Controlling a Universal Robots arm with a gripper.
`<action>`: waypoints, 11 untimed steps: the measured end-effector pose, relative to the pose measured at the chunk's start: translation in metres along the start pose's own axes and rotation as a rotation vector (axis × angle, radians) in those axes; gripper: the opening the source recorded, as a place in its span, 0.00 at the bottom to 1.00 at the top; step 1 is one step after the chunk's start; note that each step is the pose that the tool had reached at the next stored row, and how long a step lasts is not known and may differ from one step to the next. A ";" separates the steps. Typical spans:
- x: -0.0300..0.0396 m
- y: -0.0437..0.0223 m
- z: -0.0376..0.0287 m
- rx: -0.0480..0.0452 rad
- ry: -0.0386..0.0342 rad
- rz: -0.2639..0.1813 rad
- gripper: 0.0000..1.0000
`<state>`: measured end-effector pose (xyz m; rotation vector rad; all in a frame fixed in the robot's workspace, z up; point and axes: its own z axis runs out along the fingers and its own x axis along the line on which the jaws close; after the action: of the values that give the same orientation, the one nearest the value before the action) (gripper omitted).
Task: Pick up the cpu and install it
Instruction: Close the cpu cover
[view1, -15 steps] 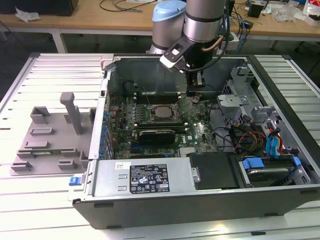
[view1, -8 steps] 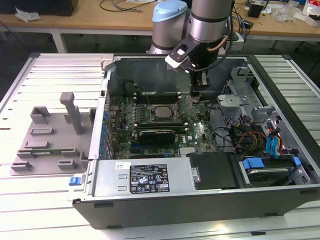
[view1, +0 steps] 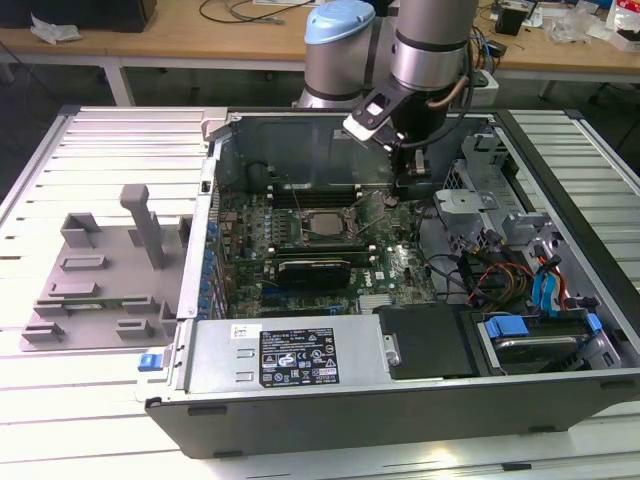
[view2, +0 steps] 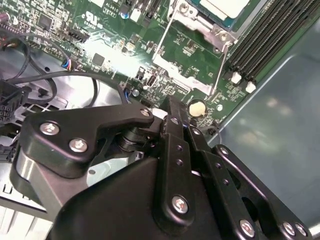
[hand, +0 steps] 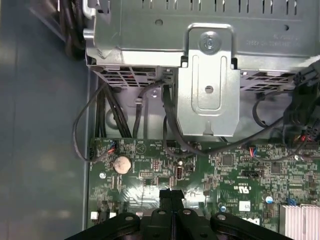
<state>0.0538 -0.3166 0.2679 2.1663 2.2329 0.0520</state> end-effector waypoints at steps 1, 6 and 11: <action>0.0000 0.0011 0.0039 0.0000 0.0001 0.000 0.11; -0.0001 0.0018 0.0093 0.0000 -0.0001 0.000 0.11; -0.0001 0.0017 0.0128 0.0000 0.0001 0.000 0.11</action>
<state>0.0560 -0.3166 0.2552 2.1664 2.2330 0.0521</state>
